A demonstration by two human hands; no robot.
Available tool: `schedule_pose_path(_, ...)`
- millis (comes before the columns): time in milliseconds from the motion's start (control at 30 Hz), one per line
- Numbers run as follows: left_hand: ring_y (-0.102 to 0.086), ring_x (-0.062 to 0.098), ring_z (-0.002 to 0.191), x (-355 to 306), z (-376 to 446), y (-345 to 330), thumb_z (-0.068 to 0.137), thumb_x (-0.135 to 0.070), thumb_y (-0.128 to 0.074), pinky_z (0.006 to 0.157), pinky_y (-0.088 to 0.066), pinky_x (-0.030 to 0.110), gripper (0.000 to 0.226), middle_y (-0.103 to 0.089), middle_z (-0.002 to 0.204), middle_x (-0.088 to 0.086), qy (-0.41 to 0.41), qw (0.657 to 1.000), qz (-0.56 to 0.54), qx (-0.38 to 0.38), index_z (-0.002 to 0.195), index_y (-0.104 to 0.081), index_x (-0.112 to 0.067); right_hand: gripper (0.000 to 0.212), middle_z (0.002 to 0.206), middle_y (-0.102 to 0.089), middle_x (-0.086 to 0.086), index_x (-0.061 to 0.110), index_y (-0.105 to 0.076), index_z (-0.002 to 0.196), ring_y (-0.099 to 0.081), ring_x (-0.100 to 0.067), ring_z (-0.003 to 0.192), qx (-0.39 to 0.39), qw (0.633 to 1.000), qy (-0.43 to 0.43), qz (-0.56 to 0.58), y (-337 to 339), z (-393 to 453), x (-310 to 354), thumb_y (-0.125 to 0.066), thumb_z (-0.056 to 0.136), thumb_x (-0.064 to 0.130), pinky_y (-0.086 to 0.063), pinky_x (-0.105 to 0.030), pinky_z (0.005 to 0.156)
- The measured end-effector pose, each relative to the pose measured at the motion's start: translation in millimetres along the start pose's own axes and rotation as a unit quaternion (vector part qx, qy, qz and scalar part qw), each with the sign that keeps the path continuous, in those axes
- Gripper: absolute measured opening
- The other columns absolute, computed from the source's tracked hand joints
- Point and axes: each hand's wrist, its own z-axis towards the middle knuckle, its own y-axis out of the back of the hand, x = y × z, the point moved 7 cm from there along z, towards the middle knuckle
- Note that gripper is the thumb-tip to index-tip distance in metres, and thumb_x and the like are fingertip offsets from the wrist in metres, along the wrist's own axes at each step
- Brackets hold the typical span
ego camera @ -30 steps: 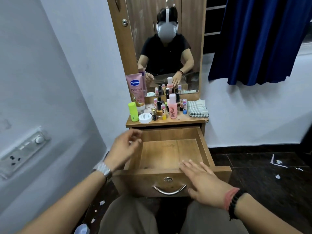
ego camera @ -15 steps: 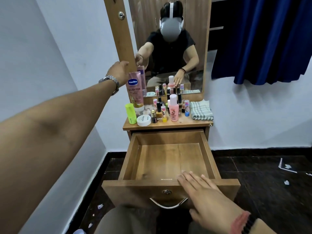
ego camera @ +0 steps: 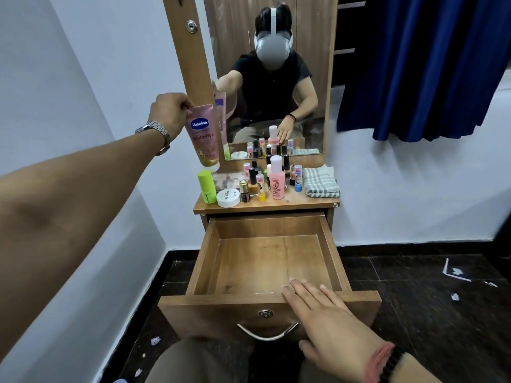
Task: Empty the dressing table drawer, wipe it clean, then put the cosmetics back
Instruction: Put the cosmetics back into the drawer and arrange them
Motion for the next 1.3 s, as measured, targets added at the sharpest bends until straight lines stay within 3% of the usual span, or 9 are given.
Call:
schedule_pose_path(367, -0.064, 0.022, 0.092, -49.3, -13.3, 81.7, 0.09, -0.011, -0.06, 0.08, -0.053, 0.031, 0.016, -0.07, 0.104, 0.008, -0.112, 0.991, -0.054, -0.042, 0.103, -0.069, -0.01, 0.077, 0.161, 0.01, 0.004, 0.026, 0.004, 0.153, 0.008, -0.01, 0.148, 0.01, 1.0, -0.001, -0.019, 2.3, -3.2, 2.3, -0.045, 0.093, 0.025, 0.01, -0.029, 0.115)
schedule_pose_path(567, -0.061, 0.014, 0.086, -83.4, -47.2, 93.3, 0.09, -0.009, -0.062, 0.07, -0.044, 0.012, 0.014, -0.069, 0.099, 0.004, -0.167, 0.983, -0.08, -0.01, 0.102, -0.069, -0.008, 0.073, 0.161, 0.003, 0.003, 0.026, -0.002, 0.153, 0.002, -0.01, 0.148, 0.016, 1.0, 0.0, -0.002, 4.1, -2.6, 0.5, -0.045, 0.094, 0.028, 0.006, -0.03, 0.118)
schedule_pose_path(667, -0.065, 0.017, 0.084, -94.4, -67.4, 90.2, 0.089, -0.011, -0.063, 0.071, -0.05, 0.017, 0.012, -0.07, 0.097, 0.005, -0.172, 0.98, -0.103, 0.02, 0.099, -0.069, -0.009, 0.073, 0.16, -0.012, 0.005, 0.027, -0.002, 0.153, -0.01, -0.009, 0.147, 0.0, 0.999, -0.003, 0.042, 11.6, -3.5, -1.3, -0.046, 0.095, 0.033, 0.0, -0.028, 0.118)
schedule_pose_path(733, -0.067, 0.018, 0.08, -97.8, -80.5, 83.5, 0.089, -0.012, -0.064, 0.068, -0.052, 0.015, 0.01, -0.069, 0.094, 0.003, -0.157, 0.977, -0.135, 0.051, 0.098, -0.069, -0.01, 0.077, 0.144, -0.041, 0.008, 0.031, 0.001, 0.153, -0.036, -0.015, 0.135, -0.02, 0.993, -0.024, 0.116, 18.6, -5.0, -4.0, -0.05, 0.095, 0.034, -0.019, -0.027, 0.115)
schedule_pose_path(767, -0.068, 0.018, 0.08, -99.4, -87.6, 78.4, 0.089, -0.012, -0.064, 0.069, -0.054, 0.016, 0.009, -0.069, 0.092, 0.002, -0.148, 0.974, -0.157, 0.07, 0.097, -0.068, -0.01, 0.081, 0.133, -0.049, 0.011, 0.035, 0.004, 0.152, -0.047, -0.015, 0.124, -0.035, 0.984, -0.037, 0.17, 22.1, -4.7, -5.8, -0.053, 0.094, 0.034, -0.031, -0.026, 0.109)
schedule_pose_path(833, -0.069, 0.018, 0.08, -100.7, -101.1, 65.0, 0.09, -0.012, -0.064, 0.073, -0.058, 0.026, 0.007, -0.068, 0.089, -0.001, -0.121, 0.963, -0.21, 0.116, 0.096, -0.068, -0.01, 0.089, 0.14, -0.046, 0.011, 0.04, 0.007, 0.15, -0.054, -0.011, 0.119, -0.088, 0.955, -0.056, 0.279, 29.6, -1.4, -11.7, -0.059, 0.091, 0.029, -0.044, -0.025, 0.1)
schedule_pose_path(933, -0.068, 0.015, 0.081, -99.9, -125.2, 37.8, 0.091, -0.01, -0.062, 0.075, -0.059, 0.03, 0.007, -0.068, 0.087, -0.001, -0.073, 0.938, -0.281, 0.191, 0.096, -0.066, -0.009, 0.096, 0.15, -0.029, 0.019, 0.042, 0.002, 0.15, -0.056, -0.004, 0.115, -0.147, 0.886, -0.063, 0.436, 35.0, 5.2, -22.4, -0.068, 0.086, 0.029, -0.046, -0.028, 0.1)
schedule_pose_path(1100, -0.068, 0.013, 0.086, -92.5, -155.4, -2.7, 0.092, -0.009, -0.059, 0.072, -0.058, 0.025, 0.012, -0.07, 0.094, 0.005, -0.01, 0.902, -0.345, 0.259, 0.1, -0.066, -0.004, 0.085, 0.139, -0.042, 0.014, 0.033, -0.019, 0.148, -0.061, -0.015, 0.11, -0.173, 0.77, -0.05, 0.612, 34.6, 9.7, -23.2, -0.072, 0.082, 0.019, -0.055, -0.022, 0.071)
schedule_pose_path(1300, -0.064, 0.007, 0.074, -82.0, -190.3, -40.9, 0.095, -0.011, -0.056, 0.068, -0.054, 0.026, 0.011, -0.069, 0.084, 0.003, 0.12, 0.846, -0.451, 0.259, 0.098, -0.065, -0.006, 0.055, 0.124, -0.061, 0.008, 0.026, -0.046, 0.129, -0.063, -0.012, 0.102, -0.187, 0.797, -0.076, 0.569, 29.7, 8.4, -26.3, -0.073, 0.081, 0.018, -0.055, -0.023, 0.071)
